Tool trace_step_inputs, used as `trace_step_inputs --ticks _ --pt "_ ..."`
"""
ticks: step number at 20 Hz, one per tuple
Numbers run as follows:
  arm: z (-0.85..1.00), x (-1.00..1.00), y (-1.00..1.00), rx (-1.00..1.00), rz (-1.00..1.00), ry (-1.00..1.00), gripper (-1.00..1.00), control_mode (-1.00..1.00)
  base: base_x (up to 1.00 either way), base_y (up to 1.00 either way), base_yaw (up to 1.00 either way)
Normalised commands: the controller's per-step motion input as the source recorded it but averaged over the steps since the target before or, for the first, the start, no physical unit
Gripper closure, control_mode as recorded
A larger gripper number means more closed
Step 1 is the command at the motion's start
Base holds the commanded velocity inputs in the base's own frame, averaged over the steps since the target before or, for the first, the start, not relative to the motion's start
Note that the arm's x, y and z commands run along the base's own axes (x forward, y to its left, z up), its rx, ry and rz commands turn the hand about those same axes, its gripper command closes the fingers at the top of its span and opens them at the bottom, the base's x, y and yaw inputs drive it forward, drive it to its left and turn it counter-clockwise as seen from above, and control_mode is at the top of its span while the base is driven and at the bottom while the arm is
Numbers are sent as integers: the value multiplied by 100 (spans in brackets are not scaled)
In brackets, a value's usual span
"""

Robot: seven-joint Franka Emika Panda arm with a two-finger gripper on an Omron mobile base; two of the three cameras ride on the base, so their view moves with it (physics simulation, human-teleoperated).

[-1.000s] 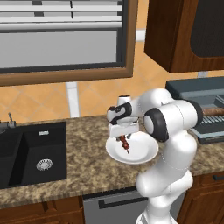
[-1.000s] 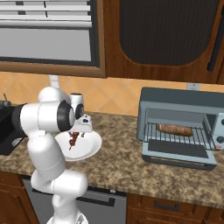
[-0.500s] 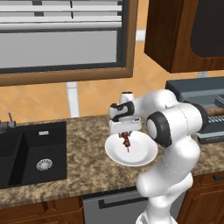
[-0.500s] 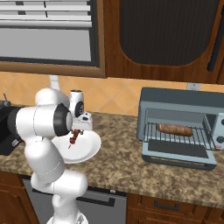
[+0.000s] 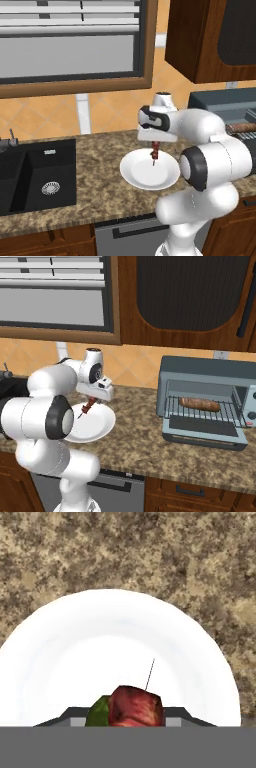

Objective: Pick up the kebab skewer and baguette bread, and place them inside the toaster oven. Close the toaster oven door and start by setting the timer.

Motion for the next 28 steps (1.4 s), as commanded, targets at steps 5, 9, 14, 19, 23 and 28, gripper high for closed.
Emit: trace_step_inputs --ticks 5,9,14,19,23,28 --pt "9 -32 -37 0 -51 -11 100 -100 0 0 0" --pt "0 -23 -55 0 -54 -11 100 -100 0 0 0" --pt "29 -13 -59 0 -42 -17 100 -100 0 0 0" --pt "59 -24 -73 0 -25 -20 100 -100 0 0 0" --pt "42 -17 -78 0 -20 -11 100 -100 0 0 0" --pt "24 -19 -80 0 -6 -11 100 -100 0 0 0"
